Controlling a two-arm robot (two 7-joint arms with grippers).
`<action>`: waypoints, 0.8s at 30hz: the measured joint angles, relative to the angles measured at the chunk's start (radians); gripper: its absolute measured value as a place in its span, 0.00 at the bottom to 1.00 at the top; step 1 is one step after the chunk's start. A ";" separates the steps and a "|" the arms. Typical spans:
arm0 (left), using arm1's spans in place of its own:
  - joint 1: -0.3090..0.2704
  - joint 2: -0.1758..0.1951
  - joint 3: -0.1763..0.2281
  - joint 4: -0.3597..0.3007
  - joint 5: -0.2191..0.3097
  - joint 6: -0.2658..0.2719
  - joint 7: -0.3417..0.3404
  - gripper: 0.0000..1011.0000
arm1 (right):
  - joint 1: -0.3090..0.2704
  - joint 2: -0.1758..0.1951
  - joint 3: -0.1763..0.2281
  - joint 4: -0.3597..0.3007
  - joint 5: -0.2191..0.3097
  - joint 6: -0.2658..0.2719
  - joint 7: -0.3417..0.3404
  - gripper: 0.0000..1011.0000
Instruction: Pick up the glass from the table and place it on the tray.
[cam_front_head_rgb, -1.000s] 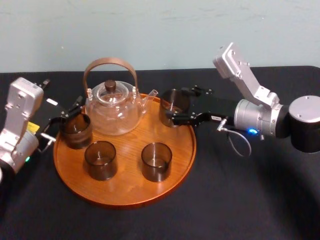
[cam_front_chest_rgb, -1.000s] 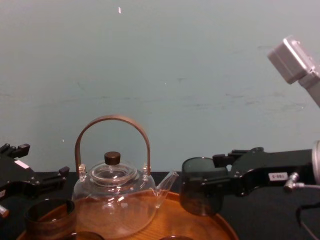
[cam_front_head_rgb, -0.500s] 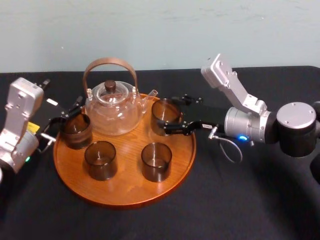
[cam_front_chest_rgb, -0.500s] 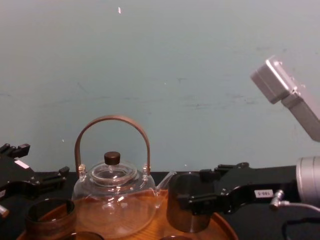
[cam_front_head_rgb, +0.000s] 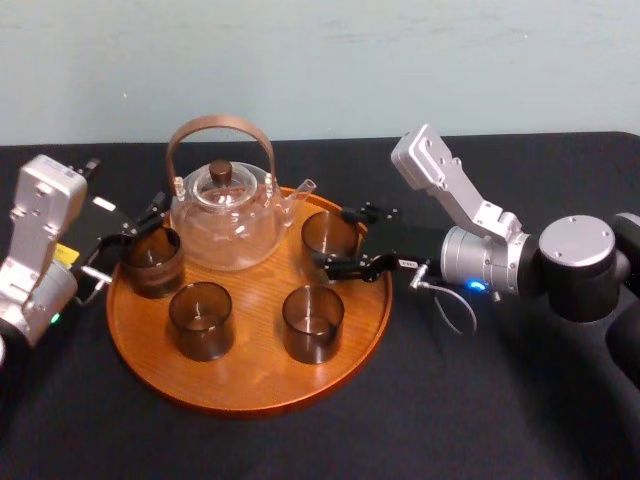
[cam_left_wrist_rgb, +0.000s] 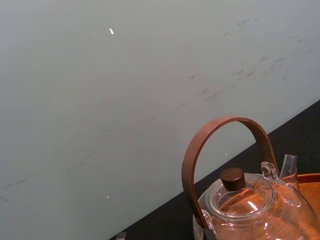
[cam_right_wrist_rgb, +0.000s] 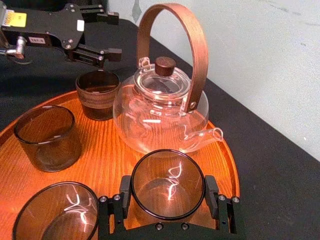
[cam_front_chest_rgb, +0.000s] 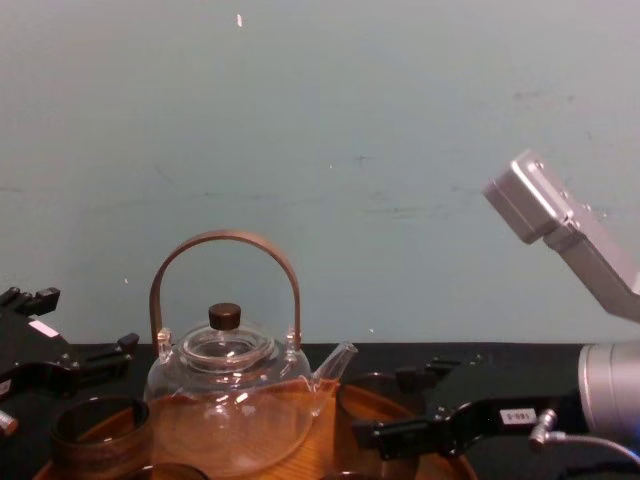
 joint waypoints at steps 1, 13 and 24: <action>0.000 0.000 0.000 0.000 0.000 0.000 0.000 0.99 | 0.001 -0.002 -0.001 0.006 -0.002 -0.001 -0.001 0.89; 0.000 0.000 0.000 0.000 0.000 0.000 0.000 0.99 | 0.004 -0.018 0.000 0.040 -0.015 -0.005 -0.010 0.89; 0.000 0.000 0.000 0.000 0.000 0.000 0.000 0.99 | 0.005 -0.024 0.000 0.052 -0.030 -0.002 -0.016 0.89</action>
